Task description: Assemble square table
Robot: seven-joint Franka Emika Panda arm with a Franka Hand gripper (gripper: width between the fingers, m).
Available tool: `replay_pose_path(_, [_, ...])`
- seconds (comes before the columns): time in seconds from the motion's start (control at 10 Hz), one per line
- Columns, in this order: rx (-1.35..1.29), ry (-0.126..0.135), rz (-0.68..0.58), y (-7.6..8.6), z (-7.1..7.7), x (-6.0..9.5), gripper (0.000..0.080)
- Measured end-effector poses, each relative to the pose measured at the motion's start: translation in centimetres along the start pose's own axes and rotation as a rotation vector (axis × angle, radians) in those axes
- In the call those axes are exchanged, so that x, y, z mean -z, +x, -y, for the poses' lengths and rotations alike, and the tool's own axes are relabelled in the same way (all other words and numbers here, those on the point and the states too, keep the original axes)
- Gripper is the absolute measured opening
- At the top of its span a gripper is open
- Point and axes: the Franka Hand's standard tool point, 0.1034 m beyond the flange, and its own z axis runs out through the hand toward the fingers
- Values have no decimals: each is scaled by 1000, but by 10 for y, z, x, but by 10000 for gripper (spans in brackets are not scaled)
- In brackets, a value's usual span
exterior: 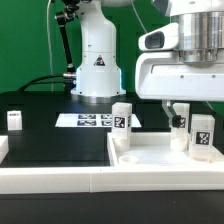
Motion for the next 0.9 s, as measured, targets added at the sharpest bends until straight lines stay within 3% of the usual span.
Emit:
replay_pose_path(0.7, [364, -27, -10, 1, -2, 0, 649])
replay_pose_path(0.8, [350, -27, -10, 1, -2, 0, 593])
replay_pose_path(0.9, [350, -27, -10, 1, -3, 0, 593])
